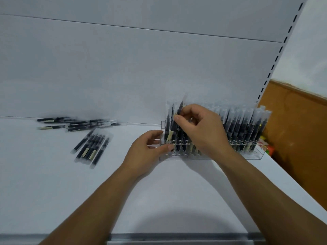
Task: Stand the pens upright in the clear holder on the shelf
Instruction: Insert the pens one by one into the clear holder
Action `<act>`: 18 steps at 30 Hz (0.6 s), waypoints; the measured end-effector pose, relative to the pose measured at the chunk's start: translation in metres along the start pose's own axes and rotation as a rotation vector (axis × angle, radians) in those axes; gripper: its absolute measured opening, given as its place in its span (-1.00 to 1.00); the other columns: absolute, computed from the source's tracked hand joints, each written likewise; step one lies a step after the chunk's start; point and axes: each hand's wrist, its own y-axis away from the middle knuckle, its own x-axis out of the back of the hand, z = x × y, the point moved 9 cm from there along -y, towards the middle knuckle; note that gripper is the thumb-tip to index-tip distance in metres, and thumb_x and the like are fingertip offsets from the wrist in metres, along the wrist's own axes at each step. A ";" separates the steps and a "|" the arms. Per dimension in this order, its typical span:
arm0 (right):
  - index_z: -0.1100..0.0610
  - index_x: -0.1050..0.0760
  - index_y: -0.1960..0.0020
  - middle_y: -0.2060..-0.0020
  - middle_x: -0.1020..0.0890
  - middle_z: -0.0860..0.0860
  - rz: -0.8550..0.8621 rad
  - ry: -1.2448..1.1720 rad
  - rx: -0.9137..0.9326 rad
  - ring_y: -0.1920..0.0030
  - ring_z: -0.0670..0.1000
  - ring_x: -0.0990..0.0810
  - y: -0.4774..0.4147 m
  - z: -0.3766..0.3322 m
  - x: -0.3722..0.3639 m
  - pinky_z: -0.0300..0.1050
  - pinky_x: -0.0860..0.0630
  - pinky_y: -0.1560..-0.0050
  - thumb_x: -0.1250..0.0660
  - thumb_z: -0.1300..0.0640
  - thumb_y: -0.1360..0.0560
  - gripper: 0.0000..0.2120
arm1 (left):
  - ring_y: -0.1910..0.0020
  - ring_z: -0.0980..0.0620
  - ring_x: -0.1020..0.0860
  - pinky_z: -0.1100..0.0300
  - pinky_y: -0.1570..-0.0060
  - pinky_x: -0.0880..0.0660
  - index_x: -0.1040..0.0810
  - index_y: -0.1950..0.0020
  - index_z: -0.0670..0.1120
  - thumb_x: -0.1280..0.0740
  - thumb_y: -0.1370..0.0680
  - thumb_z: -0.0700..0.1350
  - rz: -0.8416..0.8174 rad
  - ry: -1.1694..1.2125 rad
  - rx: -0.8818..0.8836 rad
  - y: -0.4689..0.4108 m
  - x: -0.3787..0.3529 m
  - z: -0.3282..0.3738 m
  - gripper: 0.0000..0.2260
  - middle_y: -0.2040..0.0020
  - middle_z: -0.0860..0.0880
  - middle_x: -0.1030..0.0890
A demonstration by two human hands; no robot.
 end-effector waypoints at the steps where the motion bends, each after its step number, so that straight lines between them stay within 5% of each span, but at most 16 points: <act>1: -0.09 -0.54 0.17 0.35 -0.57 -0.21 -0.010 0.043 0.007 0.37 -0.23 -0.46 0.000 -0.001 0.001 -0.36 -0.38 0.28 -0.42 -0.03 -0.49 -0.91 | 0.30 0.43 -0.55 0.55 0.36 -0.43 -0.48 -0.30 -0.20 -0.45 -0.46 -0.30 -0.004 0.009 0.001 0.000 -0.001 0.001 -0.57 -0.06 -0.05 -0.57; 7: -0.12 -0.50 0.13 0.37 -0.53 -0.25 -0.178 0.234 0.009 0.34 -0.24 -0.49 0.008 -0.003 -0.027 -0.24 -0.44 0.20 -0.40 -0.04 -0.50 -0.92 | 0.24 0.45 -0.55 0.55 0.33 -0.42 -0.52 -0.25 -0.10 -0.45 -0.47 -0.24 -0.011 -0.053 -0.029 0.000 0.002 0.001 -0.64 -0.05 0.05 -0.59; 13: -0.07 -0.50 0.18 0.33 -0.60 -0.17 -0.199 0.358 -0.046 0.21 -0.12 -0.59 0.005 0.003 -0.031 -0.03 -0.58 0.06 -0.38 -0.08 -0.49 -0.87 | 0.22 0.42 -0.56 0.54 0.32 -0.43 -0.54 -0.22 -0.09 -0.45 -0.46 -0.24 -0.001 -0.068 -0.036 -0.002 0.004 -0.001 -0.65 -0.06 0.00 -0.61; 18: -0.06 -0.51 0.16 0.33 -0.61 -0.17 -0.187 0.350 -0.062 0.22 -0.13 -0.59 0.010 0.006 -0.033 -0.05 -0.59 0.09 -0.38 -0.06 -0.49 -0.88 | 0.16 0.39 -0.57 0.53 0.30 -0.43 -0.57 -0.21 -0.05 -0.46 -0.45 -0.20 -0.008 -0.099 -0.057 -0.004 0.005 -0.002 -0.67 -0.06 0.03 -0.63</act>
